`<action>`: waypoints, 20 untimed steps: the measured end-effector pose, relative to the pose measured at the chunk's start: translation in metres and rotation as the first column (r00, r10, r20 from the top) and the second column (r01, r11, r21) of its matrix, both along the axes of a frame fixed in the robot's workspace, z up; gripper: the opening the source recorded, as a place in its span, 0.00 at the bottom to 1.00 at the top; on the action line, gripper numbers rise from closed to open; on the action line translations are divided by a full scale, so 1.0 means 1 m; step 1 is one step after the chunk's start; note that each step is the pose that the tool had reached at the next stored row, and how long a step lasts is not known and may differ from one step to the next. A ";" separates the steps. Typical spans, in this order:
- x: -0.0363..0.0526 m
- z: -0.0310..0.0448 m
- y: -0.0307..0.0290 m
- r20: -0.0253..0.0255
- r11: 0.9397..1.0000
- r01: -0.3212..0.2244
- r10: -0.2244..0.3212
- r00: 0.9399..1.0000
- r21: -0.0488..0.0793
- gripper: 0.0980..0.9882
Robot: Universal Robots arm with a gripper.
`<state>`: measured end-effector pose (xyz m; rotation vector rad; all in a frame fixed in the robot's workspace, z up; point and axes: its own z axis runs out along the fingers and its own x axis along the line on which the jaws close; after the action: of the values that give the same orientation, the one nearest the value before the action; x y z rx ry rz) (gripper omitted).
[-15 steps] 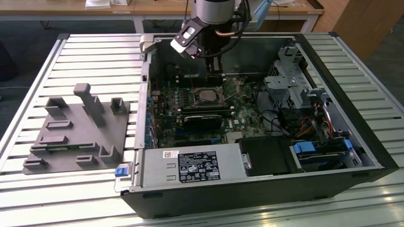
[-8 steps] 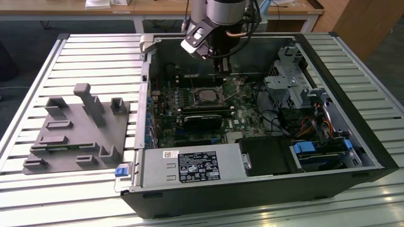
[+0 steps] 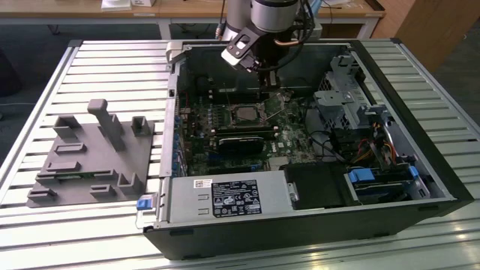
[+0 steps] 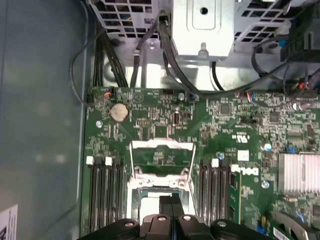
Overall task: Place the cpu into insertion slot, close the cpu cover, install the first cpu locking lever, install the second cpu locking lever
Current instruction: 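Close the cpu cover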
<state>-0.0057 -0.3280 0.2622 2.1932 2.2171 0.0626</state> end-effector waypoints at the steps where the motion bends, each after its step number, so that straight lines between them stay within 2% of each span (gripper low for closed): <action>1: 0.0019 -0.0003 0.0005 0.000 1.000 0.000 0.000 1.000 0.000 0.01; 7: 0.0131 -0.0014 0.0030 0.000 1.000 0.000 0.000 1.000 0.000 0.01; 20: 0.0277 -0.0050 0.0042 0.000 1.000 -0.002 0.002 1.000 -0.002 0.01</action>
<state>0.0219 -0.3238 0.2572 2.1900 2.2191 0.0603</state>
